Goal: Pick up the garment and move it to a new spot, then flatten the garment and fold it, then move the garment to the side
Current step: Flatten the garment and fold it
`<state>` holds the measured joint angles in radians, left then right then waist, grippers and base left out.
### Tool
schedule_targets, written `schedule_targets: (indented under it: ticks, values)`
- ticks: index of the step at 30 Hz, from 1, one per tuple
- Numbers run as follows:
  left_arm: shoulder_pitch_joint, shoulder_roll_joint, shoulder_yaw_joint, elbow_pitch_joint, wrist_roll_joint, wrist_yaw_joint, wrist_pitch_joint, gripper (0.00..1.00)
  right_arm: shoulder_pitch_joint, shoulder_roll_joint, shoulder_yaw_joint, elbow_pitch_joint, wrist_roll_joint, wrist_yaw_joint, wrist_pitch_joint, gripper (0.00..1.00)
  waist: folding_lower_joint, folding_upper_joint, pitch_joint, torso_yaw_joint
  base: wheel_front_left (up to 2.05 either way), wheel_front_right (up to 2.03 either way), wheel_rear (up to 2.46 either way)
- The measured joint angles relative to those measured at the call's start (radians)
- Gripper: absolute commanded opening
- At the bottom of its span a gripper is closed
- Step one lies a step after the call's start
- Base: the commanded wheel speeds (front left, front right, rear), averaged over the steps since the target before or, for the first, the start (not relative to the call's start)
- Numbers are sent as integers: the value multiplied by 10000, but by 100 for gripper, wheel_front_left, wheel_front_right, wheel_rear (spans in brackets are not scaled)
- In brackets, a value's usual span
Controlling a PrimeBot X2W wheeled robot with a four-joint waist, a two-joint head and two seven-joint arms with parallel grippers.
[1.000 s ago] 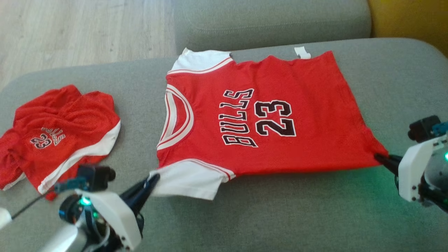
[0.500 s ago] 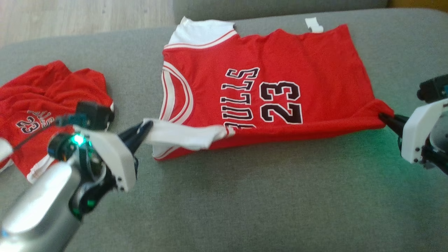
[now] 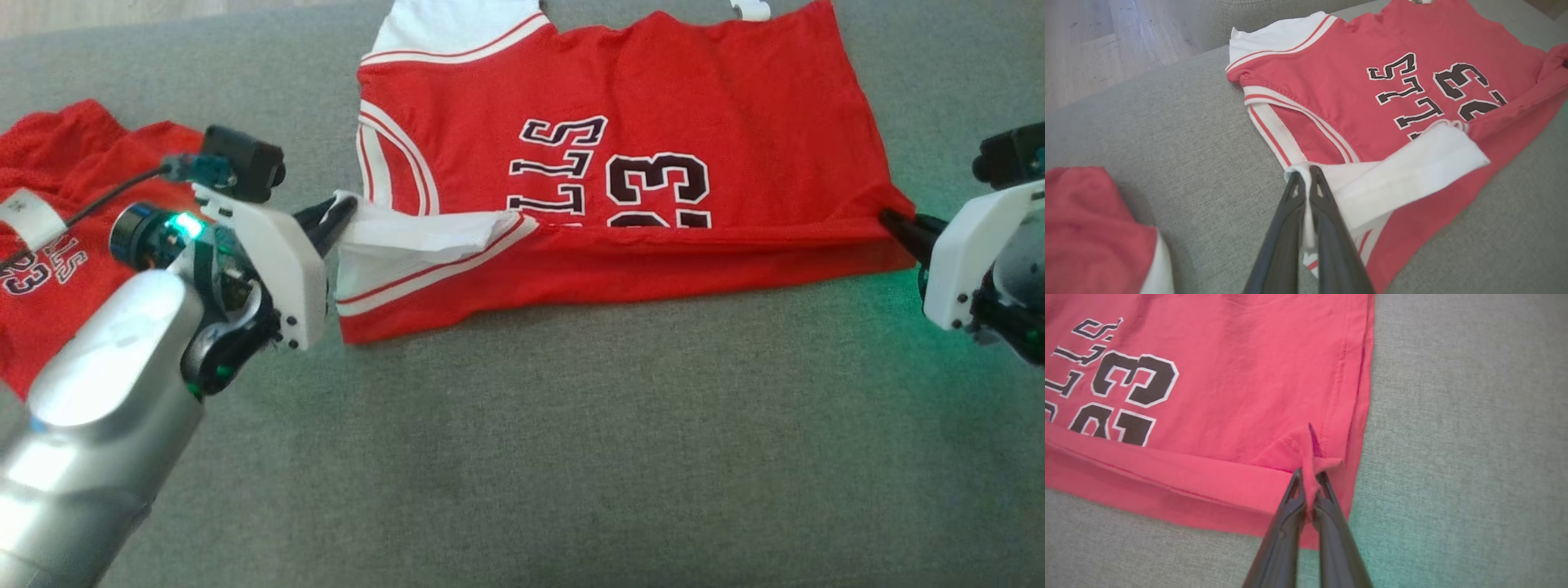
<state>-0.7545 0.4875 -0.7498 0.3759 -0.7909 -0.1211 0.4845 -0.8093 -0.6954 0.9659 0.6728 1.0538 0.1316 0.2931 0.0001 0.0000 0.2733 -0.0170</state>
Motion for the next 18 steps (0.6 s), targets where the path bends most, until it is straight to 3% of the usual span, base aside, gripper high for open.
schedule_targets:
  ticks: [3, 4, 5, 6, 12, 18]
  values:
    - [-177, -73, -88, 222, 19, -25, -84, 0, -105, 54, 35, 105, -46, -2, -90, 0, 0, 0, 90, -43, 0, 0, 0]
    - [-272, -94, -144, 357, 88, -25, -159, 12, -162, 107, 42, 186, -56, 0, -155, 7, 0, 0, 131, -66, 0, 0, 0]
    - [-358, -123, -165, 489, 174, -25, -309, 81, -229, 167, 27, 261, -94, -2, -368, 78, 0, 0, 169, -89, 0, 0, 0]
    - [-455, -169, -161, 619, 270, -25, -560, 100, -291, 238, -25, 337, -94, -2, -635, 100, 0, 0, 204, -111, 0, 0, 0]
    - [-905, -600, 113, 1404, 474, -8, -1937, 100, -527, 562, -61, 642, -148, -2, -1699, 100, 0, 0, 212, -213, 0, 0, 0]
    - [-907, -1110, 667, 1651, 614, 435, -4034, 100, -525, 658, -236, 982, -337, -2, -3568, 100, -1, 0, -87, -184, 0, 0, 0]
